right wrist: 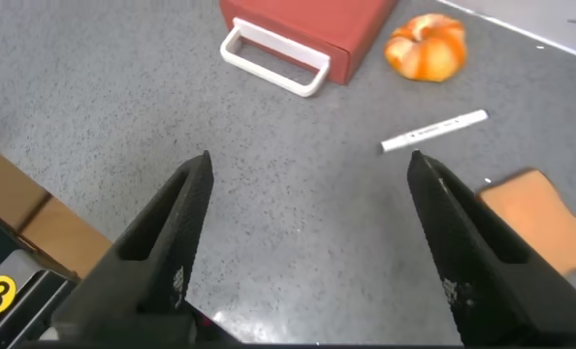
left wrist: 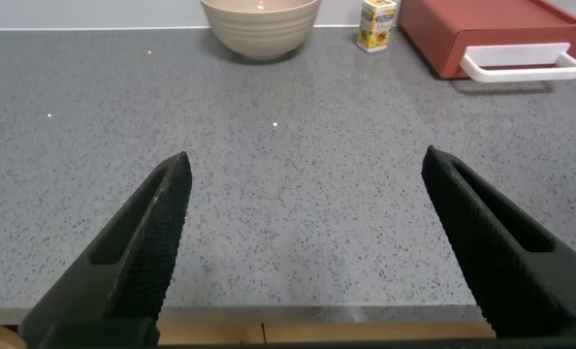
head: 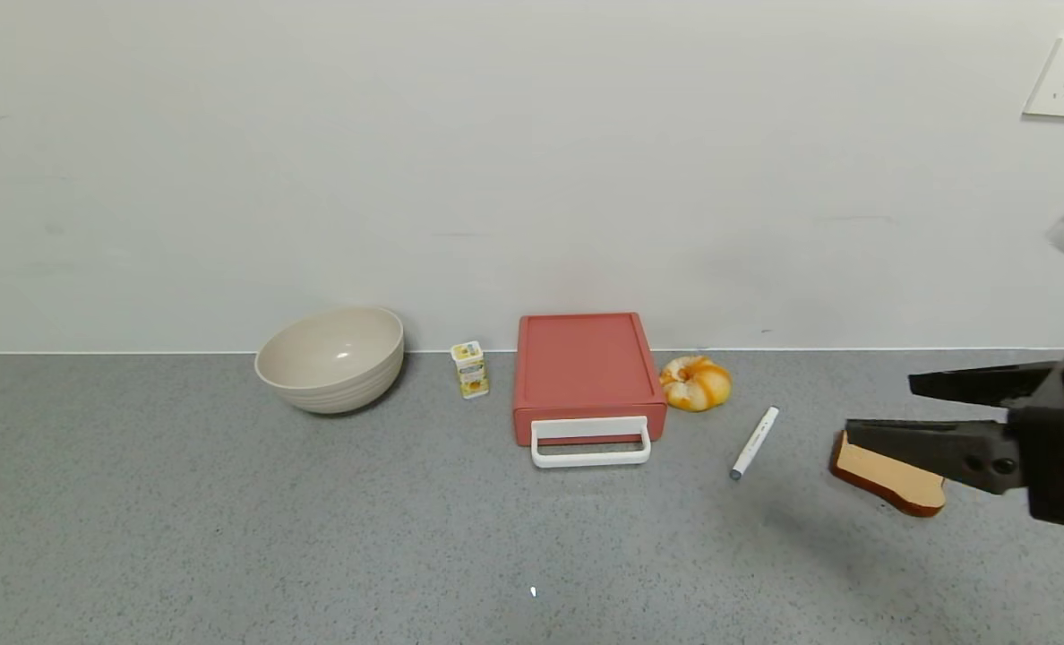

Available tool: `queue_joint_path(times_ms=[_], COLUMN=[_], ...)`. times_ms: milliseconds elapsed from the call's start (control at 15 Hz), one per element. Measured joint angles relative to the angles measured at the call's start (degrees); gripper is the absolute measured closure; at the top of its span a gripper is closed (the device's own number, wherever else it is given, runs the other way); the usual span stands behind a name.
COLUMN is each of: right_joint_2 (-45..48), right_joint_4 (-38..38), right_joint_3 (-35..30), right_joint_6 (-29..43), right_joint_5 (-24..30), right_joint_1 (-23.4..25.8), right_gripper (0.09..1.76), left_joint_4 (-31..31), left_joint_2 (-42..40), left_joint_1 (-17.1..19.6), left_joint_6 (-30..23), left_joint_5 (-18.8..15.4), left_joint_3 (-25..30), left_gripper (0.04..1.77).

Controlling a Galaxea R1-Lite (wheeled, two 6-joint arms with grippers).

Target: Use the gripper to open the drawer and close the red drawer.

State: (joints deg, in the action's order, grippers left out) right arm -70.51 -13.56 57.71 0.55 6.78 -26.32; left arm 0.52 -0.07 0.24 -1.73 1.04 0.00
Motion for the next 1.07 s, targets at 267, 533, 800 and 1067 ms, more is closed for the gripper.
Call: queue_joint_path(times_ms=[267, 533, 800, 1067], right_joint_2=[11.12, 22.8, 35.16, 43.17], right_joint_4=[-0.3, -0.24, -4.02, -7.34], right_joint_3=[-6.5, -11.63, -13.18, -13.73], right_joint_6=[-0.02, -0.02, 0.0, 0.02], right_joint_5=[-4.72, -11.96, -16.12, -18.81], right_joint_1=[3.67, 4.5, 6.81, 14.92], right_gripper=[0.27, 0.22, 0.19, 0.17], left_joint_4=[0.0, -0.01, 0.0, 0.0], left_joint_2=[0.0, 0.0, 0.0, 0.0], left_joint_1=[0.0, -0.02, 0.0, 0.0], left_joint_6=[0.0, 0.02, 0.0, 0.0], left_joint_5=[0.0, 0.0, -0.02, 0.0], left_joint_3=[0.0, 0.0, 0.0, 0.0], left_gripper=[0.09, 0.09, 0.09, 0.09])
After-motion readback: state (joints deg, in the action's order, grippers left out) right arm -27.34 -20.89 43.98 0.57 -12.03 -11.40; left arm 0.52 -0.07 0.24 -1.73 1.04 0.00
